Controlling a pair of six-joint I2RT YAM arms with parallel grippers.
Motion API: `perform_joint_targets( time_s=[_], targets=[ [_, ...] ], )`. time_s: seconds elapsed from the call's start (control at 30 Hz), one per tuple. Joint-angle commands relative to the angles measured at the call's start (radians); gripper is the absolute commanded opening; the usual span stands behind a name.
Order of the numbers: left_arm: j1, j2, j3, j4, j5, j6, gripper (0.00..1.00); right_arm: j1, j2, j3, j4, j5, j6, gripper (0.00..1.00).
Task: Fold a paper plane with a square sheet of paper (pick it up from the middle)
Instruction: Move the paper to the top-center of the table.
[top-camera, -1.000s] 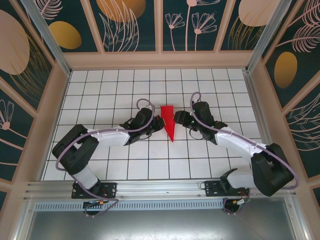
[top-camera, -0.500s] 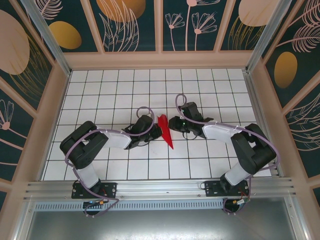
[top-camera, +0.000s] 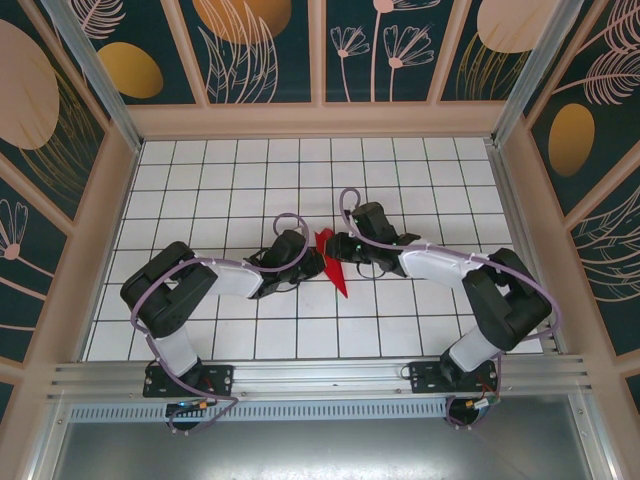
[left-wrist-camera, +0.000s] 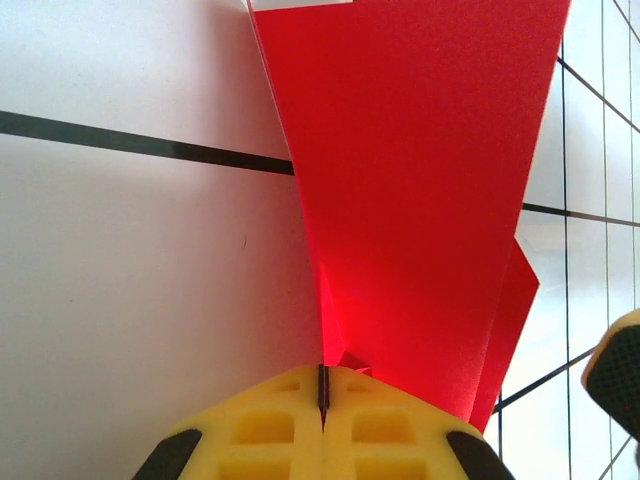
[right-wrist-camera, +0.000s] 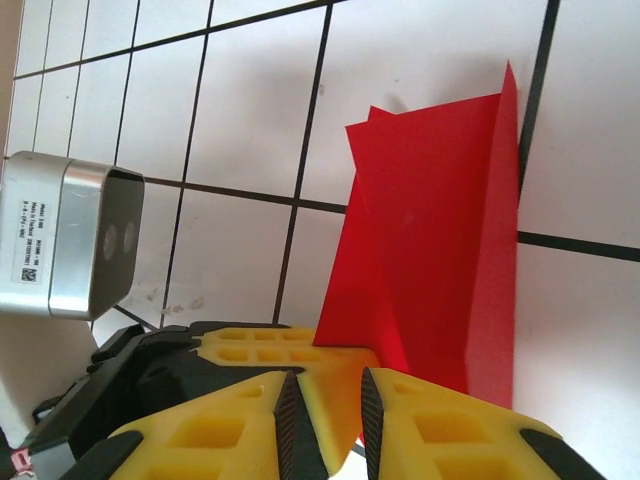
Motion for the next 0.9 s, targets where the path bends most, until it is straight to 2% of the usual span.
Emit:
perform_joint_targets(
  time_s=[0.0,0.27,0.4,0.6,0.87],
  targets=[
    [-0.002,0.013,-0.006,0.019,0.003,-0.008,0.00,0.004,0.043,0.040,-0.057,0.041,-0.020,0.28],
    [-0.002,0.013,-0.009,0.012,-0.005,-0.011,0.00,0.004,0.084,0.079,-0.159,0.147,-0.053,0.36],
    [-0.003,0.018,-0.008,0.009,-0.008,-0.011,0.00,0.004,0.099,0.090,-0.184,0.160,-0.081,0.40],
    [-0.003,0.019,-0.009,0.004,-0.011,-0.011,0.00,0.011,0.094,0.075,-0.187,0.151,-0.091,0.55],
    [-0.002,0.018,-0.002,0.005,-0.010,-0.014,0.00,0.013,0.065,0.038,-0.199,0.049,-0.087,0.58]
  ],
)
